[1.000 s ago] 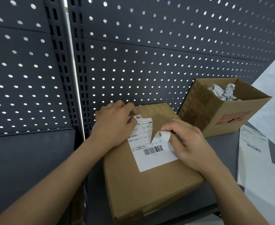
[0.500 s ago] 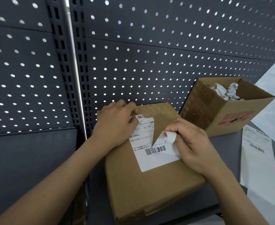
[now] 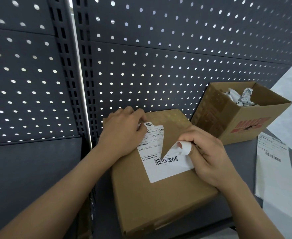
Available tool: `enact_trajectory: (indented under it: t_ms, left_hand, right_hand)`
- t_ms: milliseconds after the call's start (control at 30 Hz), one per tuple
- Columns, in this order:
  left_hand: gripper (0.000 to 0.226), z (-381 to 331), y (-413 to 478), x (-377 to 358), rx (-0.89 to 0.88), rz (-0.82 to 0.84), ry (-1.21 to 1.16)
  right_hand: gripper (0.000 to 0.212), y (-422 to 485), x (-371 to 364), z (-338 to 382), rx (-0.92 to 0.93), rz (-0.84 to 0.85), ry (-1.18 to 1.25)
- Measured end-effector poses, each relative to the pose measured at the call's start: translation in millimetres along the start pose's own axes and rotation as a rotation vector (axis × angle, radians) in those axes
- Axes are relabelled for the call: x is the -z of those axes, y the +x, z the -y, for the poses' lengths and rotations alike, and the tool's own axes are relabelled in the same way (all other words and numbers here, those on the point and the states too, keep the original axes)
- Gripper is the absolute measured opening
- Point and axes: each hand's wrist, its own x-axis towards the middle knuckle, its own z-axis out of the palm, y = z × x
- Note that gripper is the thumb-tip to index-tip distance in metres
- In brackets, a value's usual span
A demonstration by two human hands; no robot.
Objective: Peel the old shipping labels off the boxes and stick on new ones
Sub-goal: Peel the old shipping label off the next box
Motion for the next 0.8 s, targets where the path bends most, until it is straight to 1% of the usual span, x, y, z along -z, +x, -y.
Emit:
enact_trajectory:
  t_ms: [133, 267, 400, 533, 667, 800]
  left_hand:
    - [0.033, -1.0, -0.3, 0.9, 0.007, 0.002, -0.002]
    - [0.026, -0.4, 0.3, 0.4, 0.004, 0.014, 0.01]
    - [0.027, -0.6, 0.4, 0.7, -0.001, 0.011, 0.012]
    - [0.021, -0.3, 0.0, 0.4, -0.002, 0.018, 0.015]
    - [0.021, -0.1, 0.0, 0.8, -0.003, 0.016, 0.013]
    - [0.022, -1.3, -0.9, 1.1, -0.01, 0.012, 0.014]
  right_hand:
    - [0.014, -0.2, 0.2, 0.3, -0.002, -0.012, 0.004]
    - [0.014, 0.4, -0.5, 1.9, 0.003, -0.035, -0.004]
    - [0.014, 1.5, -1.0, 4.3, -0.002, -0.051, 0.003]
    - [0.015, 1.7, -1.5, 4.7, 0.002, -0.07, 0.013]
    - [0.018, 1.0, -1.5, 4.3, 0.001, -0.08, 0.004]
    - [0.015, -0.1, -1.8, 5.9, 0.02, -0.087, -0.006]
